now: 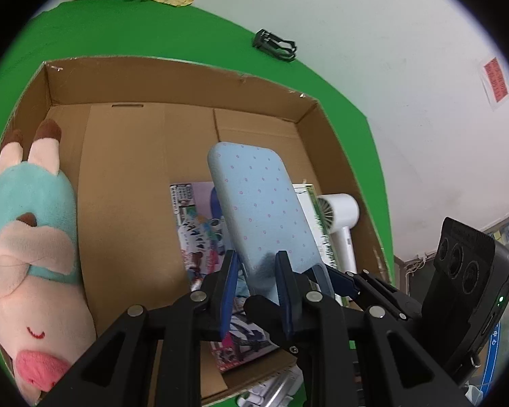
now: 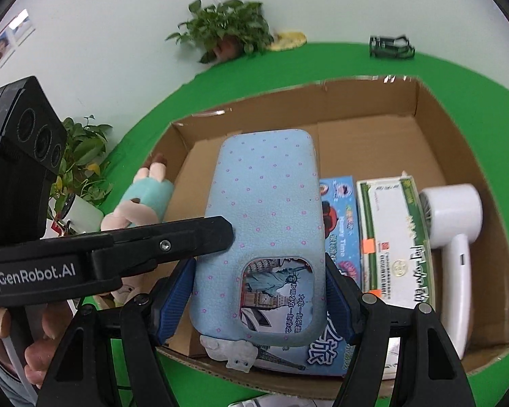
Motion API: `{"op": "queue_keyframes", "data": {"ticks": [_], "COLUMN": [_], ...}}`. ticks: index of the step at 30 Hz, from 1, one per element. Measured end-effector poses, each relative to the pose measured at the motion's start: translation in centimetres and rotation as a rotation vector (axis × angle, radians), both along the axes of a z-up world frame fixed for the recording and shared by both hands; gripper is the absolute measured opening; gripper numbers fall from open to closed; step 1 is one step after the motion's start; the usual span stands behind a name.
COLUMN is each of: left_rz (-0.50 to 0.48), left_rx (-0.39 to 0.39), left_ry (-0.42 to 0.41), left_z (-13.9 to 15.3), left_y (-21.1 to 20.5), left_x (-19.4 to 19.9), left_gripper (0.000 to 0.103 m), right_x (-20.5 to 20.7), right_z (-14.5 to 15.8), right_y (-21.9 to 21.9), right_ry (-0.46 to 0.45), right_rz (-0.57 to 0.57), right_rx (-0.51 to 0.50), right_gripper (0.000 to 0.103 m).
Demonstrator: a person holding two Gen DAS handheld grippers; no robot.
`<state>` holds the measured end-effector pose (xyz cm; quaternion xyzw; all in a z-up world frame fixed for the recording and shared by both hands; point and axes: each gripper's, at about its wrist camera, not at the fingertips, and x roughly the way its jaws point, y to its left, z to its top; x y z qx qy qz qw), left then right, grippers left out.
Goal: Organize objects
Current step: 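Lift the phone case and carry it over the open box, then lower the phone case onto the World Tour box and release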
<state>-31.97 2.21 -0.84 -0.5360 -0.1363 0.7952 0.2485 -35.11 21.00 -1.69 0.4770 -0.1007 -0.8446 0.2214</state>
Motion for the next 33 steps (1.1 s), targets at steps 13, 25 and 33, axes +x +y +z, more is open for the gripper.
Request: {"op": "queue_keyframes", "data": {"ticks": [13, 25, 33], "left_rz": [0.065, 0.120, 0.215], "left_rx": [-0.054, -0.031, 0.000], "left_ry": [0.003, 0.040, 0.241], "left_z": [0.1, 1.4, 4.8], "left_y": [-2.5, -4.9, -5.7], "left_x": [0.7, 2.5, 5.6], "left_gripper": [0.037, 0.037, 0.045], "right_x": [-0.5, -1.7, -0.3], "right_z": [-3.7, -3.9, -2.5], "right_y": [0.2, -0.1, -1.0], "right_ry": [-0.098, -0.061, 0.027], "right_rz": [0.046, 0.054, 0.050], "right_rx": [-0.028, 0.015, 0.118], "right_gripper": [0.085, 0.041, 0.069]}}
